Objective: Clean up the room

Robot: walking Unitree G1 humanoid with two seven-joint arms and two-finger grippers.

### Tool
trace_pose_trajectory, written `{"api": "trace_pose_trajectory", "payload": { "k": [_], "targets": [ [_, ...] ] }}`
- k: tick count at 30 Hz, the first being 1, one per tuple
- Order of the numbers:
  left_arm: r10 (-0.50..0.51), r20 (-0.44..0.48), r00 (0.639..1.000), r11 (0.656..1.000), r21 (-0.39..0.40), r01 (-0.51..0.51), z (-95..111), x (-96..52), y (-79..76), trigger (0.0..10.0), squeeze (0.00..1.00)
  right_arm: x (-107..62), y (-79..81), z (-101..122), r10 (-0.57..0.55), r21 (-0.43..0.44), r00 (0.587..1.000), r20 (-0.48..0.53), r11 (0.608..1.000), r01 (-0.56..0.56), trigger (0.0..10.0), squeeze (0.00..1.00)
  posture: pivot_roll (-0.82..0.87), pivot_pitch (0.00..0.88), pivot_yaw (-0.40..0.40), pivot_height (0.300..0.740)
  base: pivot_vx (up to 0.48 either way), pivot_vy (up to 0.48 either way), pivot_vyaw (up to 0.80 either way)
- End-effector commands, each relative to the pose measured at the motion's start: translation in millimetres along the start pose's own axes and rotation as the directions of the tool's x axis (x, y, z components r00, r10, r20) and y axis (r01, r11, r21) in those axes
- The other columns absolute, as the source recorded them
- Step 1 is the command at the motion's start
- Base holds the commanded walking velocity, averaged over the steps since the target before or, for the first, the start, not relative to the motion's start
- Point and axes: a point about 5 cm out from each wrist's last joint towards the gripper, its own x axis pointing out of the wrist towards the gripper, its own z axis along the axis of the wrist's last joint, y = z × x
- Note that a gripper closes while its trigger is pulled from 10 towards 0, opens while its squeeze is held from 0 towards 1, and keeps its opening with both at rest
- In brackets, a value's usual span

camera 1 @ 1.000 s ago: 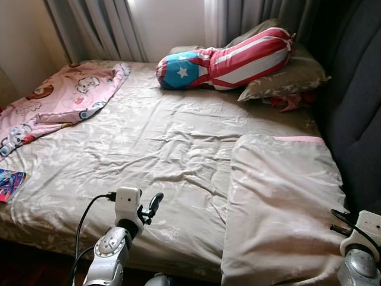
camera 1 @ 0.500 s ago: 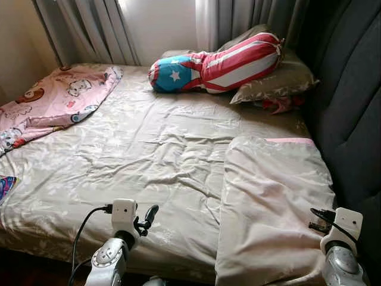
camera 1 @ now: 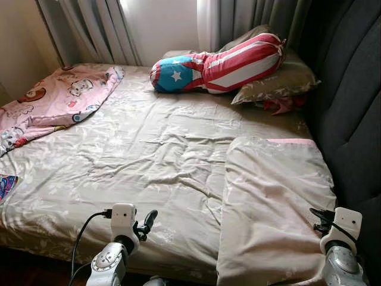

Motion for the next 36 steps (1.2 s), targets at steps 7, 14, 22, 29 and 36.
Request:
{"api": "trace_pose_trajectory", "payload": {
  "k": [7, 14, 22, 29, 36],
  "targets": [
    [0.011, 0.005, 1.000, 1.000, 0.005, -0.011, 1, -1.1, 4.3, 10.0, 0.00, 0.9, 0.0, 1, -0.003, 0.011, 1.000, -0.006, 1.000, 0.003, 10.0, 1.00, -0.05, 0.000, 0.032, 0.668, 0.000, 0.000, 0.00],
    [0.012, 0.005, 1.000, 1.000, 0.005, -0.012, 0, -0.7, 4.6, 10.0, 0.00, 1.0, 0.0, 1, -0.002, 0.012, 1.000, -0.005, 1.000, 0.002, 10.0, 1.00, -0.05, 0.000, 0.032, 0.668, 0.000, 0.000, 0.00],
    [0.124, -0.342, 0.931, 0.984, -0.081, -0.161, -70, -23.7, 4.9, 10.0, 0.00, -43.2, 82.1, -68, 0.347, 0.029, 0.898, -0.270, 0.935, -0.353, 10.0, 0.00, -0.07, 0.000, -0.005, 0.668, 0.000, 0.000, 0.00],
    [0.144, -0.376, 0.915, 0.980, -0.073, -0.185, -77, -29.7, 12.0, 10.0, 0.00, -42.1, 84.2, -63, 0.373, 0.052, 0.898, -0.234, 0.927, -0.371, 10.0, 0.00, -0.07, 0.000, 0.003, 0.668, 0.000, 0.000, 0.00],
    [0.148, -0.396, 0.906, 0.979, -0.069, -0.190, -79, -29.6, 10.4, 10.0, 0.00, -44.0, 84.4, -66, 0.386, 0.077, 0.892, -0.237, 0.922, -0.378, 10.0, 0.00, -0.07, 0.000, 0.009, 0.688, 0.000, 0.000, 0.00]
  ]
}}
